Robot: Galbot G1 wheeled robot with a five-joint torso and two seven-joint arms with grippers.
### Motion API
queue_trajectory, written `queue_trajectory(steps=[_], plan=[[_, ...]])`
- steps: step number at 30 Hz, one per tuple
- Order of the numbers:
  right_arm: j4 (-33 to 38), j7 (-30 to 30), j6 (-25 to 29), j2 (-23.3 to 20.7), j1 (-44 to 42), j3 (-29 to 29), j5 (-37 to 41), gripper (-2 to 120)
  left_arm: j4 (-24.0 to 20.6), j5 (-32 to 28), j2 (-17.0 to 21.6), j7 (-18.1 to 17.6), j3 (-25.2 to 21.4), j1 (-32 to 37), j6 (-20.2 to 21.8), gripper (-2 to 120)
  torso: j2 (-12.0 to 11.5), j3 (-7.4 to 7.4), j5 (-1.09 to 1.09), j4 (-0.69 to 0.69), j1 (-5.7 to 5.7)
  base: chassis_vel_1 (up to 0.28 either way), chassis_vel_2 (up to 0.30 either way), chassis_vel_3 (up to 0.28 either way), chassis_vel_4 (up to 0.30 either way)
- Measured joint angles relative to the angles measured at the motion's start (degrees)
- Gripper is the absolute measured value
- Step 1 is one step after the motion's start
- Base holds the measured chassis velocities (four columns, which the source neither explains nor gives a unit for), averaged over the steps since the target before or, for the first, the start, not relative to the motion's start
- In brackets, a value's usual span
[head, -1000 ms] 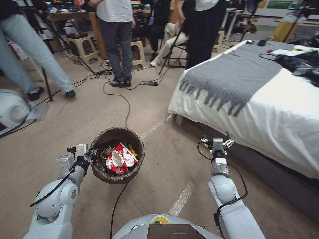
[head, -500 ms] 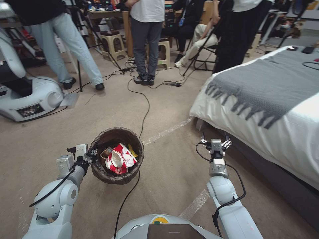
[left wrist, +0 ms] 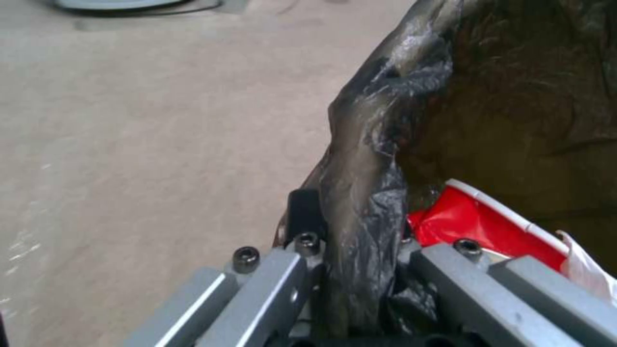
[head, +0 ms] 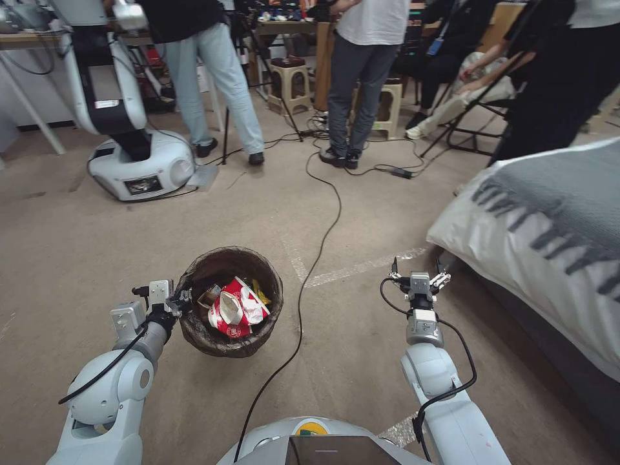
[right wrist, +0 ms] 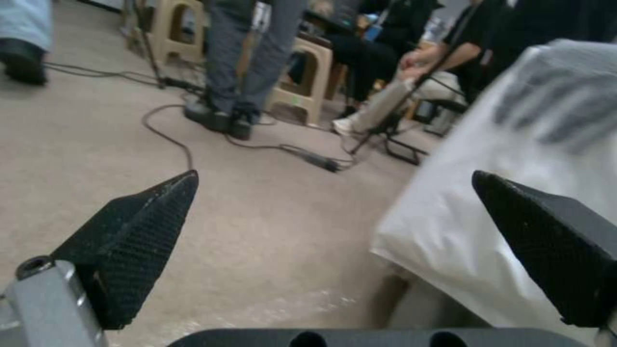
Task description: Pick up the trash bin, then pick up the garbage from the floor and place it into the trash bin.
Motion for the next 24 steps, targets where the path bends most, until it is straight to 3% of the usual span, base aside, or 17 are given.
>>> queue_trajectory(steps=[14,20,24], plan=[[-0.55,-0.05,0.04,-0.10,0.17,-0.02,0.05,100,-0.91,-0.19,-0.02,0.37,0.42,-0.02,-0.08,0,0.00,0.00,0.00,0.03,0.00,0.110,0.105,0.105,0.111],[-0.75,-0.05,0.07,0.02,0.16,-0.15,0.05,100,-3.01,-8.18,1.10,-2.12,2.00,0.13,2.27,0,0.00,0.00,0.00,-0.03,0.00,0.015,0.008,0.009,0.011],[-0.81,-0.04,0.08,-0.02,0.15,-0.16,0.06,100,-3.37,-8.58,2.30,-3.32,2.50,0.07,2.29,0,0.00,0.00,0.00,-0.02,0.00,0.000,0.000,0.000,0.000]])
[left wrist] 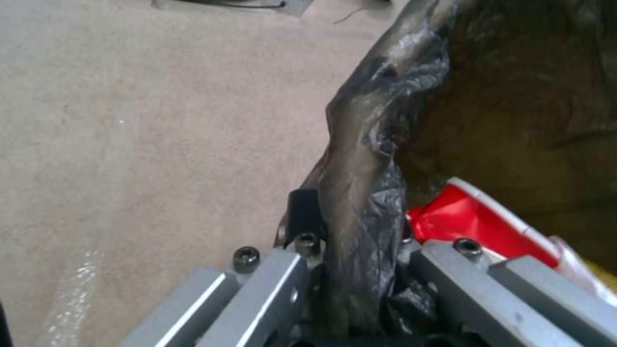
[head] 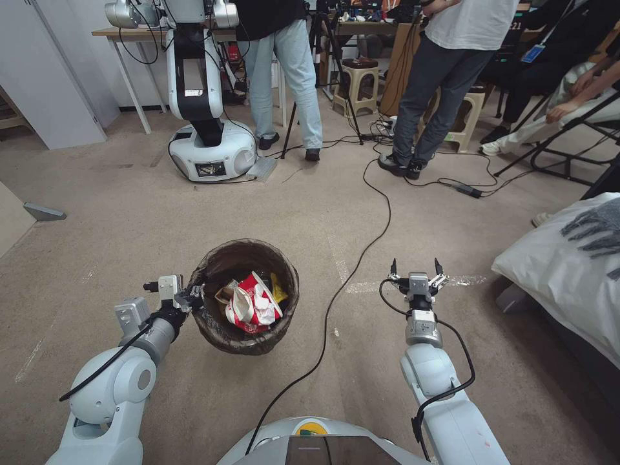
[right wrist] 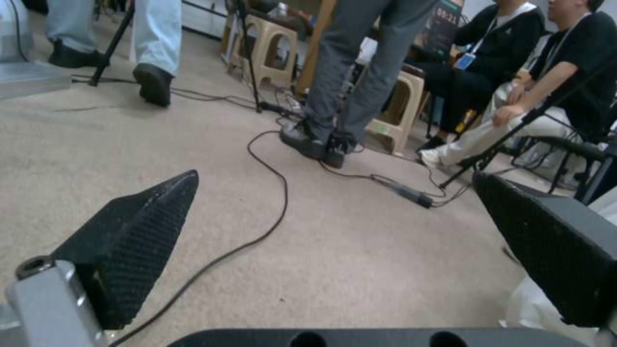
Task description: Pick up the trash bin, then pick up the garbage from the floor and place it into the trash bin.
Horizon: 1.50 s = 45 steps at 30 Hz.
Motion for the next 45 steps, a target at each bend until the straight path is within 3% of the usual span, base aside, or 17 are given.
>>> queue_trajectory(steps=[6,23,36,43,45], plan=[[-0.10,0.01,0.16,-0.03,0.01,0.04,0.02,100,0.86,0.47,2.04,-0.60,1.08,-0.03,0.02,0,0.00,0.00,0.01,0.02,0.00,0.000,0.000,0.000,0.000],[-0.48,0.06,0.55,0.38,-0.37,0.15,-0.51,100,12.18,-1.32,2.06,-1.13,3.28,-1.37,0.09,0,0.00,0.00,-0.01,0.02,0.00,0.000,0.000,0.000,0.000],[-0.61,0.08,0.58,0.55,-0.74,-0.13,-1.11,100,15.37,-1.53,1.58,-0.96,3.47,-1.59,0.16,0,0.00,0.00,0.01,0.03,0.00,0.000,0.000,0.000,0.000],[-0.61,0.08,0.58,0.64,-0.83,-0.41,-1.30,100,16.13,-1.03,1.52,-0.53,3.47,-1.78,0.10,16,0.00,0.00,0.01,0.03,0.00,0.000,0.000,0.000,0.000],[-0.64,0.09,0.58,0.64,-0.86,-0.50,-1.33,100,16.55,-0.95,1.46,-0.54,3.47,-1.88,0.10,29,0.00,0.00,0.00,0.03,0.00,0.000,0.000,0.000,0.000]])
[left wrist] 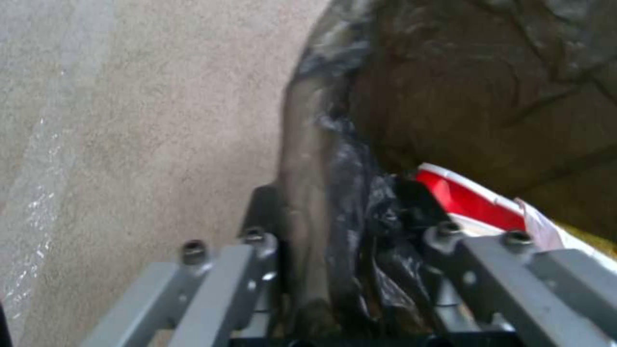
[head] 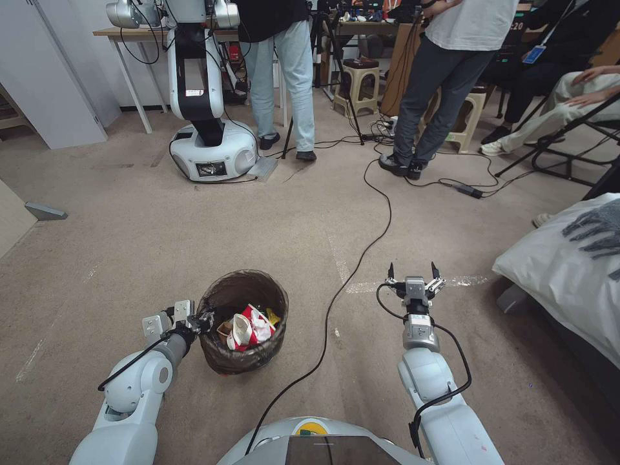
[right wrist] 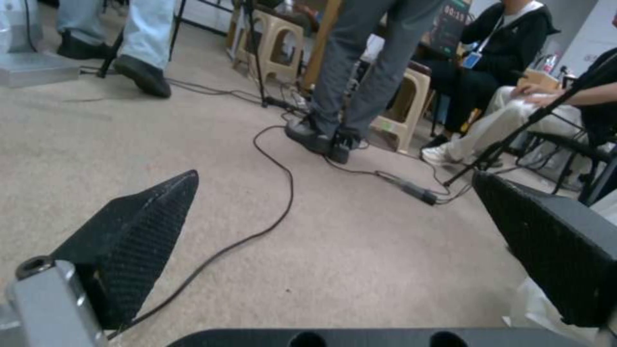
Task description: Pick up the trash bin, then pick up the garbage from the floor and place it into the trash bin.
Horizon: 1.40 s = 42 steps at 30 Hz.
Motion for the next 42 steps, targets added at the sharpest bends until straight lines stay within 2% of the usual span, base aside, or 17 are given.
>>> queue_trajectory(steps=[4,5,8,9,14,17,19,23,24,25,26,28,29,30,31,36,42], plan=[[0.00,0.00,0.00,0.00,-0.01,-0.02,-0.01,100,0.07,0.02,-0.02,0.00,-0.01,0.00,0.00,32,0.00,0.00,0.00,0.00,0.00,0.000,0.000,0.000,0.000],[-0.01,0.00,0.00,0.00,-0.02,-0.04,-0.02,100,0.14,0.02,-0.04,0.00,-0.04,0.00,0.01,44,0.00,0.00,-0.01,0.00,0.00,0.000,0.000,0.000,0.000],[0.00,0.00,0.00,0.00,-0.03,-0.05,-0.02,100,0.16,0.01,-0.04,0.00,-0.06,0.00,0.01,48,0.00,0.00,-0.01,0.00,0.00,0.000,0.000,0.000,0.000],[-0.02,0.00,0.00,0.00,-0.04,-0.08,-0.03,100,0.18,0.03,-0.04,0.05,-0.14,0.00,0.01,62,0.00,0.00,-0.01,0.00,0.00,0.000,0.000,0.000,0.000],[-0.04,0.01,0.01,0.01,-0.04,-0.11,-0.06,100,-0.04,0.54,-0.05,0.33,-0.59,0.00,0.02,77,0.00,0.00,-0.02,0.00,0.00,0.000,0.000,0.000,0.000],[-0.04,0.02,0.02,0.04,-0.01,-0.12,-0.06,100,-2.20,2.14,0.02,0.82,-1.35,0.08,0.02,86,0.00,0.00,-0.02,0.00,0.00,0.000,0.000,0.000,0.000],[0.06,0.02,0.04,-0.05,0.24,0.03,0.27,100,-8.64,4.01,0.48,0.47,-2.27,0.09,-0.17,97,0.00,0.00,0.00,0.00,0.00,0.000,0.000,0.000,0.000],[1.06,0.03,0.03,-0.13,0.28,0.11,1.97,100,-13.64,6.93,0.58,-0.55,-2.65,0.34,-3.28,99,0.00,0.00,0.01,-0.01,0.00,0.000,0.000,0.000,0.000],[2.04,-0.03,0.12,-0.16,0.05,0.17,3.77,100,-15.67,10.88,0.48,-0.41,-2.71,0.98,-8.03,100,0.00,0.00,0.00,0.00,0.00,0.000,0.000,0.000,0.000],[3.00,-0.11,0.72,-0.08,-0.43,0.18,4.97,100,-15.57,15.71,0.02,-0.23,-2.58,1.64,-18.74,100,0.00,0.00,0.00,0.01,0.00,0.000,0.000,0.000,0.000],[3.00,-0.11,0.72,-0.08,-0.43,0.18,4.97,100,-15.57,15.71,0.02,-0.23,-2.58,1.64,-18.74,100,0.00,0.00,0.00,0.01,0.00,0.000,0.000,0.000,0.000],[3.68,-0.41,2.30,0.25,-1.14,0.17,5.79,100,-12.98,19.42,-0.95,-0.40,-2.00,2.42,-28.74,100,0.00,0.00,0.00,-0.01,0.00,0.000,0.000,0.000,0.000],[3.68,-0.41,2.30,0.25,-1.14,0.17,5.79,100,-12.98,19.42,-0.95,-0.40,-2.00,2.42,-28.74,100,0.00,0.00,0.00,-0.01,0.00,0.000,0.000,0.000,0.000],[4.07,-1.18,4.73,0.72,-1.90,0.21,6.72,100,-9.80,21.59,-1.89,-1.27,-1.32,3.16,-35.88,100,0.00,0.00,-0.01,0.00,0.00,0.000,0.000,0.000,0.000],[4.07,-1.18,4.73,0.72,-1.90,0.21,6.72,100,-9.80,21.59,-1.89,-1.27,-1.32,3.16,-35.88,100,0.00,0.00,-0.01,0.00,0.00,0.000,0.000,0.000,0.000],[3.28,-3.72,11.89,3.39,-4.73,0.98,4.87,100,-0.25,26.56,-3.97,-3.24,-0.66,4.68,-49.94,100,0.00,0.00,0.01,0.01,0.00,0.000,0.000,0.000,0.000],[1.37,-4.82,17.36,6.65,-8.13,1.56,1.27,100,6.69,27.65,-4.96,-6.15,-0.23,4.86,-56.51,100,0.00,0.00,-0.01,0.00,0.00,0.000,0.000,0.000,0.000]])
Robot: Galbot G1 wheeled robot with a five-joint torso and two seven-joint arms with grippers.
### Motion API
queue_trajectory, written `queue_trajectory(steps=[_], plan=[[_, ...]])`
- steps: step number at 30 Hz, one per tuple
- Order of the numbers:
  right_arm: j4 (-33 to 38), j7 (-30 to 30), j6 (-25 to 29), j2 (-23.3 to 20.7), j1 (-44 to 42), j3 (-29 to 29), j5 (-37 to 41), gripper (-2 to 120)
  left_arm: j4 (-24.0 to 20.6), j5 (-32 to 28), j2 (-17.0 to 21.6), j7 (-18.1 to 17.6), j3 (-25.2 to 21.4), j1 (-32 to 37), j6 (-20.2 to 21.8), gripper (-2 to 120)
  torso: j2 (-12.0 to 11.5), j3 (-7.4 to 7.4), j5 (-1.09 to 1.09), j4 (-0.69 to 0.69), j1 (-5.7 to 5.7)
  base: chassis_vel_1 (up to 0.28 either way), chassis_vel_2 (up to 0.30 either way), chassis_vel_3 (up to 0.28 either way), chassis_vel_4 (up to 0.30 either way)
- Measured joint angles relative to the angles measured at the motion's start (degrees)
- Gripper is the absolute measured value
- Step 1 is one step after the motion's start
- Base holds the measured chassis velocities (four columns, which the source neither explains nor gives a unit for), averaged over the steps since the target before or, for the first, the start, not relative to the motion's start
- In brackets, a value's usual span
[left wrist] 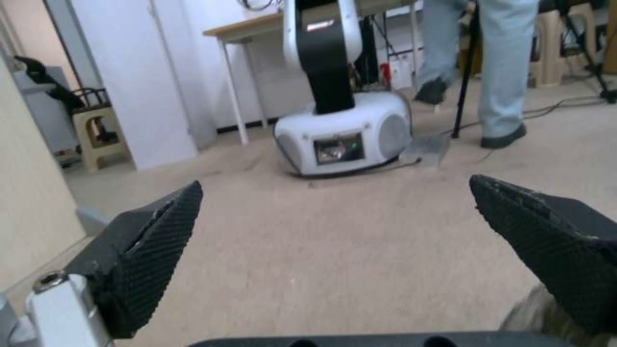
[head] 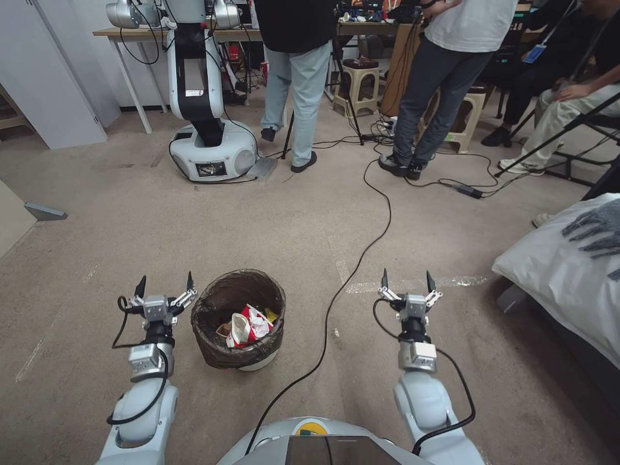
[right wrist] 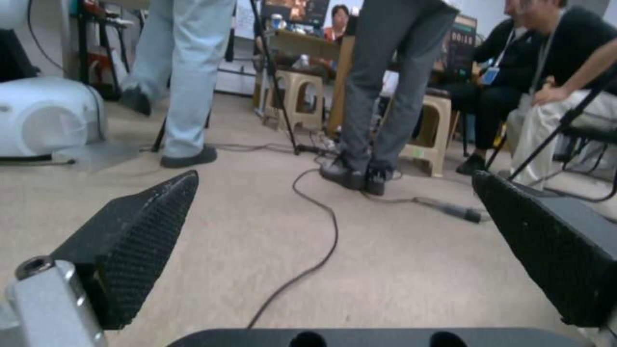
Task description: Pick up the trash bin, then pick up the garbage from the floor and place it into the trash bin.
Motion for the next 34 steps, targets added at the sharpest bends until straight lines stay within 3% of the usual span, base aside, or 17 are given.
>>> queue_trajectory(steps=[5,34], plan=[[-1.40,-0.26,2.75,1.16,-2.45,0.04,-0.80,100,3.75,0.01,0.05,-0.29,-0.02,0.23,-2.30,100,0.00,0.00,0.00,0.00,0.00,0.000,0.000,0.000,0.000],[-1.44,-0.07,3.02,0.98,-2.41,0.33,-1.13,100,3.30,-0.94,0.38,0.34,0.03,0.63,-1.50,100,0.00,0.00,0.01,0.00,0.00,0.000,0.000,0.000,0.000]])
